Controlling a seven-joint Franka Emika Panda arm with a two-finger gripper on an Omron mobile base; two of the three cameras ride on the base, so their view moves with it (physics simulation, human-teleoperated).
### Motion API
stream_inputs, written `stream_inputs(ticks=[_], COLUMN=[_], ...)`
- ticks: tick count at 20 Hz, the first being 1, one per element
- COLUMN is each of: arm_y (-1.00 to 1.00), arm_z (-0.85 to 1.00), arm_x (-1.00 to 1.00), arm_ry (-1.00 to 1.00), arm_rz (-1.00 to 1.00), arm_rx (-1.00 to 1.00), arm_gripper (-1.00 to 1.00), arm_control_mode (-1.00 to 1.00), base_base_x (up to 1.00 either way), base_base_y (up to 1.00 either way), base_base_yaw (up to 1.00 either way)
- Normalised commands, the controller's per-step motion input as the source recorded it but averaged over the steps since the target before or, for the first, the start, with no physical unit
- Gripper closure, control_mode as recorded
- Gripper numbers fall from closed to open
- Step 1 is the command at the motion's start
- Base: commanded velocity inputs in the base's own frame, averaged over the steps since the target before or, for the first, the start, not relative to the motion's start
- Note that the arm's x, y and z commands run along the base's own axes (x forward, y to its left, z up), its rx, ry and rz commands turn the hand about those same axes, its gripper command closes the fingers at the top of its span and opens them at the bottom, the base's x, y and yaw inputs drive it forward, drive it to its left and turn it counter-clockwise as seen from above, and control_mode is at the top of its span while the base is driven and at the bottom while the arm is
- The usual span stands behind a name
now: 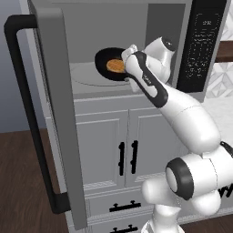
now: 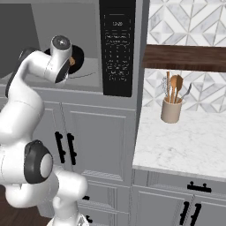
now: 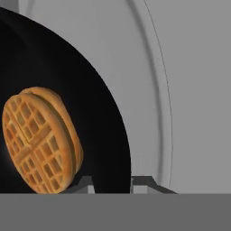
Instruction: Open the microwave, place the bowl with waffle inside the microwave, then close the microwave door and turn it on.
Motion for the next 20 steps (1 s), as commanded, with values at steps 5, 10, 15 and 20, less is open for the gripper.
stream_inputs(ticks=[5,10,15,20], arm_y=[0.00,0.00,0.00,0.01], arm_z=[0.00,-0.14,-0.28,-0.03], arm_x=[0.57,0.34,0.26,0.03], arm_ry=[0.00,0.02,0.00,-0.01], arm_rz=[0.00,0.00,0.00,0.00], arm_rx=[0.00,0.00,0.00,0.00], arm_gripper=[1.00,1.00,1.00,1.00], arm_control_mode=[-1.00,-1.00,-1.00,-1.00], base_base_x=[0.00,0.00,0.00,0.00], base_base_y=[0.00,0.00,0.00,0.00], base_base_yaw=[0.00,0.00,0.00,0.00])
